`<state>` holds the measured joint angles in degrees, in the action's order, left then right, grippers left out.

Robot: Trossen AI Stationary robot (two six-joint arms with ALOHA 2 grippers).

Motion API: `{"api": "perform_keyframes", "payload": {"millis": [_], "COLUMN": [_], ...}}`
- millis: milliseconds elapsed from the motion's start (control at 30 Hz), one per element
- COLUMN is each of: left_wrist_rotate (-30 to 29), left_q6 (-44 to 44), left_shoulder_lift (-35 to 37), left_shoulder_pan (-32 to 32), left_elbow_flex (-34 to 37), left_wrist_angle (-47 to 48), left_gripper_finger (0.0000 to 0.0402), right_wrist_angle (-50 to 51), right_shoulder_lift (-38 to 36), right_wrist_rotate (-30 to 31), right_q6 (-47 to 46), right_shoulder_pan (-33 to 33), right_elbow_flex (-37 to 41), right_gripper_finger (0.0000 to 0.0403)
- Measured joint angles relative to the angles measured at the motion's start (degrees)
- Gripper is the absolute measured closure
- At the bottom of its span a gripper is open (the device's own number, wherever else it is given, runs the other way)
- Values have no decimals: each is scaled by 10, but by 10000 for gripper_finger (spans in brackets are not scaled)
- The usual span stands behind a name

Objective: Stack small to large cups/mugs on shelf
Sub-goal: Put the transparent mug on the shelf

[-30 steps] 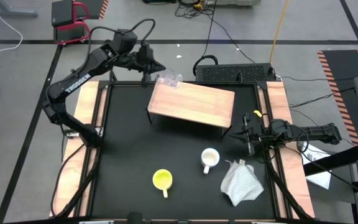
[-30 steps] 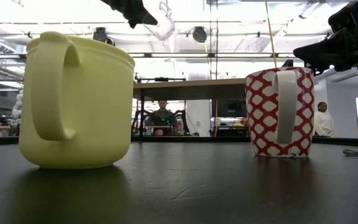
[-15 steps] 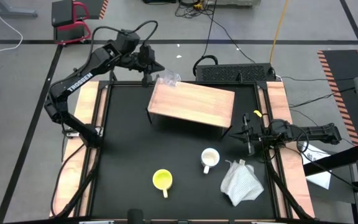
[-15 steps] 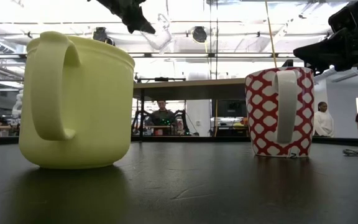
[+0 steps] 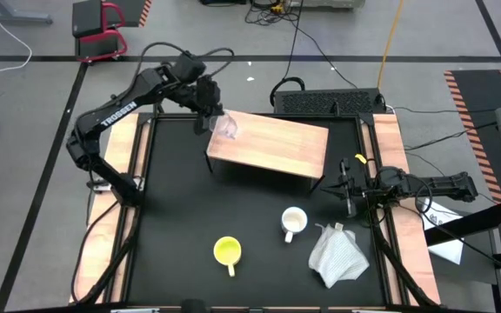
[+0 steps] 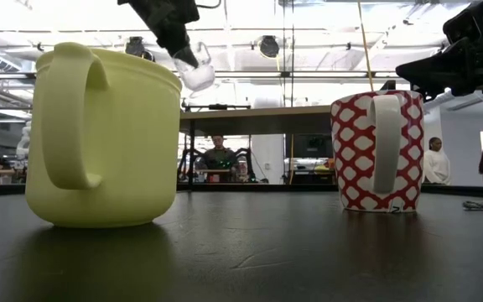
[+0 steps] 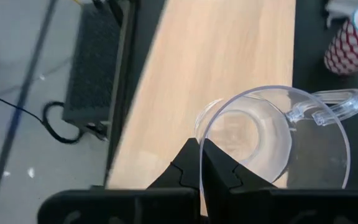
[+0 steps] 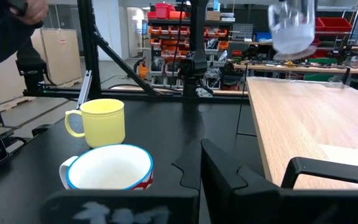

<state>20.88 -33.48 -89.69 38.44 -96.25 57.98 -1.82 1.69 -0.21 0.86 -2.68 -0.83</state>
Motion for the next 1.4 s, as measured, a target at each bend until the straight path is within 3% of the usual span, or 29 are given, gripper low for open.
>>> {"api": "perform_keyframes", "payload": {"millis": [433,867,1400], "left_wrist_rotate": [-51,-102,-114], "left_q6": [-9,-37,-80], "left_shoulder_lift": [-56,-61,-61], "left_shoulder_pan": [-27,-60,-70], "left_elbow_flex": [0,-1,-1], "left_wrist_angle": [31,39,50], "left_gripper_finger": [401,401,401], "right_wrist_angle": [1,2,3], "right_shoulder_lift": [0,0,0], "right_wrist_rotate": [0,0,0], "right_q6": [0,2,0], "right_shoulder_pan": [0,0,0], "right_elbow_flex": [0,0,0], "right_gripper_finger": [403,403,403]}}
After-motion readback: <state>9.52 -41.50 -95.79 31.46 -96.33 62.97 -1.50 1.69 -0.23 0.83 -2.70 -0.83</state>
